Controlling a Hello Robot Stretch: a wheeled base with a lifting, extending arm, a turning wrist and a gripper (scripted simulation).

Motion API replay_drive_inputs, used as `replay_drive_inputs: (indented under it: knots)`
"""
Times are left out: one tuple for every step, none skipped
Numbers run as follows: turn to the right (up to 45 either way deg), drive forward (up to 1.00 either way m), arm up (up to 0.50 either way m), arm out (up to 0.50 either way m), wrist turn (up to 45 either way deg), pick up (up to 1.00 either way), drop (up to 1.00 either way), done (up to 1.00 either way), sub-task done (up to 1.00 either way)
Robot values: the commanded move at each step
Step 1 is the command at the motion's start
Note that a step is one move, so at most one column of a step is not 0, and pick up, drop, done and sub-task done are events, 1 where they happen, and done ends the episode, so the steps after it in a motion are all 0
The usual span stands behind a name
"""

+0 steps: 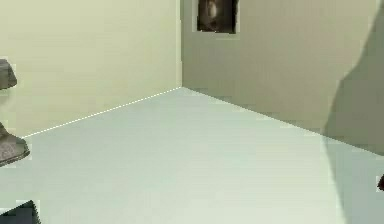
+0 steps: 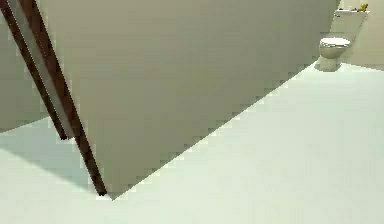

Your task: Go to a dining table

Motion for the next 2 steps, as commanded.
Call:
replay_drive_inputs:
  knots:
    - [6.0,0.0,0.0,0.0,0.0,0.0,0.0,0.0,0.0]
    - [0.0,0.75,0.0,0.0,0.0,0.0,0.0,0.0,0.0]
